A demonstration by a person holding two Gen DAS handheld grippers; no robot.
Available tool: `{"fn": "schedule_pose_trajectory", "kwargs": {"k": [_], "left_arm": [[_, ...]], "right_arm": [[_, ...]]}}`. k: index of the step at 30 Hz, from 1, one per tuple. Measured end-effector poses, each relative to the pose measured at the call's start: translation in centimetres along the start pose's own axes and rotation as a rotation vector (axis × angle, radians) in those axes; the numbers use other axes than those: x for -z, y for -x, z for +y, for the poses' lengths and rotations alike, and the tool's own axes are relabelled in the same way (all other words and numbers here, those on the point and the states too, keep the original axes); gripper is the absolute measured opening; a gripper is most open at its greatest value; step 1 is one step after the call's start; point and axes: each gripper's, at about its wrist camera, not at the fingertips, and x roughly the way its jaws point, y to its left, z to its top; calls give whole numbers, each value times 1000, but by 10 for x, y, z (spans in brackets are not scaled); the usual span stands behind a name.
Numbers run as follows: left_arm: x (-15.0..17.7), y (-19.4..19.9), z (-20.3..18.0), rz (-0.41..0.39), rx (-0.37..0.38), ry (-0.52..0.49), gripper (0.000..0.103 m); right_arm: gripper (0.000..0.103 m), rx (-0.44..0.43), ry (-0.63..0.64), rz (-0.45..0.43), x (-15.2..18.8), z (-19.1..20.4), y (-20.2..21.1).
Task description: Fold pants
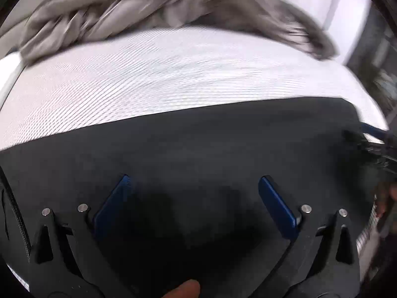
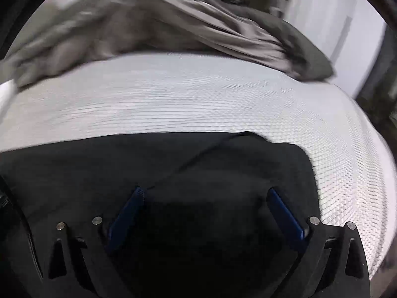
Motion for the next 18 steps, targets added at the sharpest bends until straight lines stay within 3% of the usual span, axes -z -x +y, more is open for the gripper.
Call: {"fn": "schedule_pose_trajectory", "kwargs": {"k": [2,3,5,9,11,14,17,18], "left_arm": [[14,0,-19,26,47,-65,102],[24,-7,-25,77,60,-90,102],[44,-15,-23,130,13,-108,102],[65,11,9,93,-36,-118,102],[80,27,44,81,-112,-107,102],[91,45,88,67,-161,-22,102],[89,59,113,52,-175,64,102],[88,63,112,35,-146,77,102]], "right_arm": [[102,-137,-7,25,20,17,13],[101,-192,12,52,27,19,6],[101,-220,53,77,46,34,7],[101,-136,145,105,84,17,2],[101,-69,75,84,100,-19,12],[101,33,-34,58,114,-58,20],[102,24,-54,43,111,-61,31],[102,-3,-50,33,114,-53,38]]}}
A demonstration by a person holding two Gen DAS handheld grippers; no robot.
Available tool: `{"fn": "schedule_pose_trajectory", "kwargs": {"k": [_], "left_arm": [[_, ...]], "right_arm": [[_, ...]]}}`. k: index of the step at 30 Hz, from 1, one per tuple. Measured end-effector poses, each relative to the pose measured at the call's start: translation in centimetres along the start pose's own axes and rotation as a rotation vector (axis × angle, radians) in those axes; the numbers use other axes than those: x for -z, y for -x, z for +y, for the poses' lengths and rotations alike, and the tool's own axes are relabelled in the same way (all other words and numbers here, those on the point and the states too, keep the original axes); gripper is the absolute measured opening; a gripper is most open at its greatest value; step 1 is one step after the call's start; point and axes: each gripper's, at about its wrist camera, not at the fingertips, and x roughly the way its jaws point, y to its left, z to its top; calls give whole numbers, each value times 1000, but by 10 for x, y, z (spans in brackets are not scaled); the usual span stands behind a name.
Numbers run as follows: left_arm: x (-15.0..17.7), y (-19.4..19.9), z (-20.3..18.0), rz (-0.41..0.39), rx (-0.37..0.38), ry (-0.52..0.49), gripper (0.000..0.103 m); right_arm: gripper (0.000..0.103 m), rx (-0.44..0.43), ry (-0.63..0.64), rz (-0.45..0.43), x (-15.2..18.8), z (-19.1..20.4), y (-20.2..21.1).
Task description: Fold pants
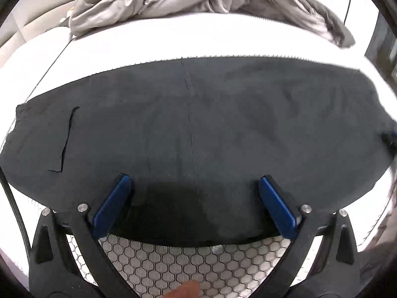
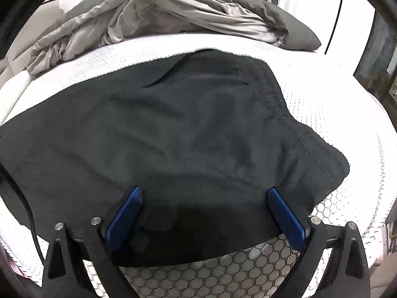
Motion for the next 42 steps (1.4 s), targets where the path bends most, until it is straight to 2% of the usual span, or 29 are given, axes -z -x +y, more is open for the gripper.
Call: {"fn": "schedule_pose_trajectory", "kwargs": {"k": [4,7,9,10,12,14,15,18,20,23,25,29,31,32,34,35,36,38,39,40,42], "left_arm": [[-8,0,-33,-28,106,-10,102],[-7,-19,-80,34,168,-104,102],[-1,-26,-102,27,81,-215,103],[3,-25,-104,15,77,-237,103],[2,-21,-91,37,118,-218,103],[3,-16,-65,41,101,-193,103],[1,-14,-49,37,69,-182,103],[3,-8,-5,39,25,-102,103],[6,-2,15,37,26,-49,103],[1,-2,16,38,-18,-42,102],[3,7,1,25,-18,-47,102],[-21,17,-42,-58,102,-41,102],[-33,2,-74,-44,117,-82,102],[-39,-8,-84,-31,116,-94,102],[-37,-35,-111,45,93,-137,102],[-35,-48,-117,85,59,-163,103],[-34,-53,-120,92,48,-182,103],[-35,-49,-110,86,54,-183,103],[-34,-46,-97,83,23,-171,103],[-33,-44,-80,70,-9,-145,103],[-30,-44,-47,63,-61,-80,103]], "right_arm": [[102,-197,71,-2,-10,60,1],[101,-314,177,50,-11,112,-10],[102,-251,278,41,-9,135,-13],[102,-237,317,40,-11,136,-14],[102,-236,329,56,-12,120,-15],[103,-91,325,40,-13,85,-15],[103,-8,298,33,-9,64,-14],[103,113,94,35,-11,-25,-16],[102,154,25,15,-8,-61,-12],[102,136,16,-4,-8,-71,-5],[102,100,33,-21,-11,-52,5],[102,-92,90,-55,-34,2,6],[102,-186,116,-22,-42,44,-2],[102,-210,130,-6,-47,62,-8],[102,-223,205,36,-50,104,-21],[102,-208,237,47,-51,115,-32],[102,-182,289,63,-49,121,-43],[102,-133,285,64,-53,103,-48],[102,-97,226,60,-57,77,-50],[102,-46,175,56,-59,55,-50],[101,159,83,39,-61,4,-52]]}}
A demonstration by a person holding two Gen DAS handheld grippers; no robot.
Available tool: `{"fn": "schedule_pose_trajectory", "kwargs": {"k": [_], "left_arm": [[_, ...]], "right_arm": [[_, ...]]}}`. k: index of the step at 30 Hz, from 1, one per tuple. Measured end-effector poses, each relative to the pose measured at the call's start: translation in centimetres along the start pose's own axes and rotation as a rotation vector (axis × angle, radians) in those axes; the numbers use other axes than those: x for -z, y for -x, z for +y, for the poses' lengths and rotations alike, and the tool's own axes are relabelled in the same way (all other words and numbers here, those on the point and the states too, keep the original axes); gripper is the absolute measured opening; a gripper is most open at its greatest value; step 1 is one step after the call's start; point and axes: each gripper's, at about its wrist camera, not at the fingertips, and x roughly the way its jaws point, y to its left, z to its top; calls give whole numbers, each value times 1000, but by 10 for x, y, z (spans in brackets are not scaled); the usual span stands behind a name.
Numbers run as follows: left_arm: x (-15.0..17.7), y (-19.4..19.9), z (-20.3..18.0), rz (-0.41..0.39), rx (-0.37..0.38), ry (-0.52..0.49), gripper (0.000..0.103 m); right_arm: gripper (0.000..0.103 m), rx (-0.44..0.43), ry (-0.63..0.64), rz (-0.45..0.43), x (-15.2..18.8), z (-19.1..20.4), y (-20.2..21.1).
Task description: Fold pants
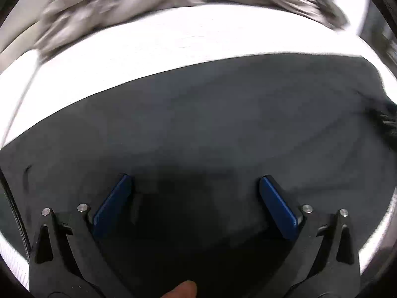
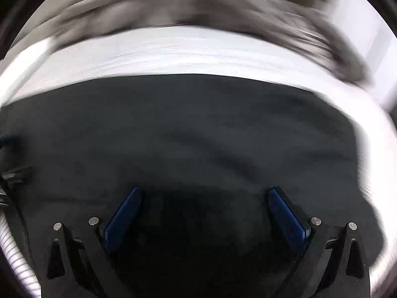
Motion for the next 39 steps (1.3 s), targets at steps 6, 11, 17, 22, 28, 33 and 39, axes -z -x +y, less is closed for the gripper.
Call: {"fn": "schedule_pose_trajectory", "kwargs": {"k": [6,11,17,22,28,33,39], "left_arm": [[5,18,28,-11,-2,107,102],[-23,36,-24,-81,103,80,102],[-45,-14,-107,12,112,-73,103],[-50,-21,-77,0,56,-12,103],[-37,-10,-2,9,-123,129,103],[-35,14,8,-75,78,262,102],[-40,-9,-1,-16,-122,178,91]], "right_arm": [[102,27,-22,-36,15,-36,19],[102,-198,29,-52,-4,31,42],[102,-270,167,24,14,121,39],[102,-242,71,64,23,78,26],[102,-212,33,32,43,49,37],[102,-206,43,34,48,43,41],[102,-218,52,27,27,46,21]]}}
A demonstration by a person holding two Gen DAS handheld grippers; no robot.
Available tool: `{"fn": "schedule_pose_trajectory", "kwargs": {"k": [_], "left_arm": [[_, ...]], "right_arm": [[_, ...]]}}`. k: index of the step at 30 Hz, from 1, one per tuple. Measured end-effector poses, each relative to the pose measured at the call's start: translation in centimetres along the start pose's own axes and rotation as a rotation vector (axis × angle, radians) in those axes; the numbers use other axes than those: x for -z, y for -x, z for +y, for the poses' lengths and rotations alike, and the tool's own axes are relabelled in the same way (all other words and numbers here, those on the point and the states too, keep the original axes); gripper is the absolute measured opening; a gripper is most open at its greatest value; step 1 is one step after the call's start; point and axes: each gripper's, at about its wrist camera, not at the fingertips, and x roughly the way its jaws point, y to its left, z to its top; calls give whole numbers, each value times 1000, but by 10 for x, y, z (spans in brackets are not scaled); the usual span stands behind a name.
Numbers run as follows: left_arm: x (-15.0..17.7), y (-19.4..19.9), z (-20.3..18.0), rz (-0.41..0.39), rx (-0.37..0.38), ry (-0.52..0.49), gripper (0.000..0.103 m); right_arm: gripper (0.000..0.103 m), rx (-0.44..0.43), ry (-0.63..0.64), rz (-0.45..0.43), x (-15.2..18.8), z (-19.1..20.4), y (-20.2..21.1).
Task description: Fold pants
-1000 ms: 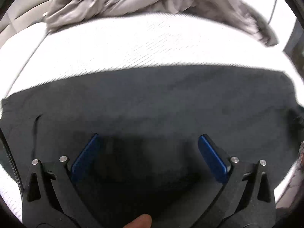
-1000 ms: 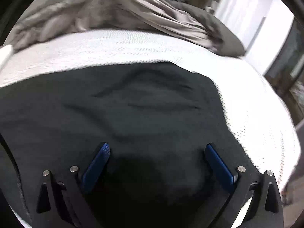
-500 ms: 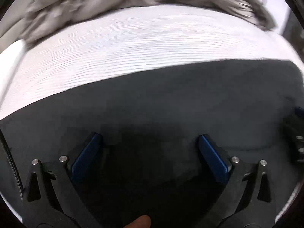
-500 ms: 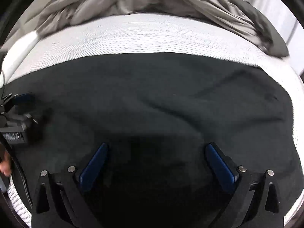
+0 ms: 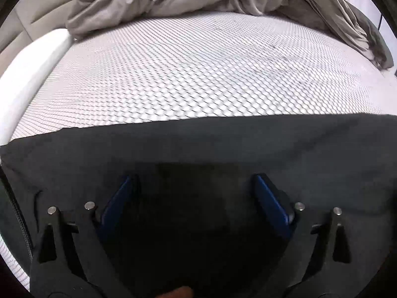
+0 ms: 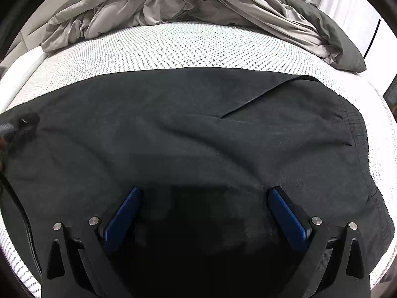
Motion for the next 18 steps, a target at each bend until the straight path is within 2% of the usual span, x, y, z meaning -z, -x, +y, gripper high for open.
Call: {"fn": "schedule_pose_trajectory", "kwargs": {"k": [1,3,6,8,10,12,13,15,16,18], "left_arm": [[1,4,5,-8,-25,7,84],[-4,1,29,-36,-119,2,83],[1,2,68,-42,-215,41,75],[13,16,92,-41,-109,115,55],[21,39,106,-62,47,166,53],[36,64,102,-105,181,154,53],[48,72,95,-112,220,127,53],[63,75,70,-90,270,18,53],[70,69,59,-61,256,-38,53],[88,59,45,-19,181,-116,53]], "right_arm": [[102,-4,3,-3,1,-1,1],[102,-6,9,-2,2,-1,0],[102,4,16,0,3,0,-1],[102,7,18,1,2,0,-1],[102,-1,12,5,2,-2,0],[103,-10,3,5,1,-2,5],[103,-22,-2,3,1,-1,8],[103,-79,-1,-14,2,5,19],[103,-100,7,-22,2,10,22],[103,-127,56,-19,4,27,25]]}}
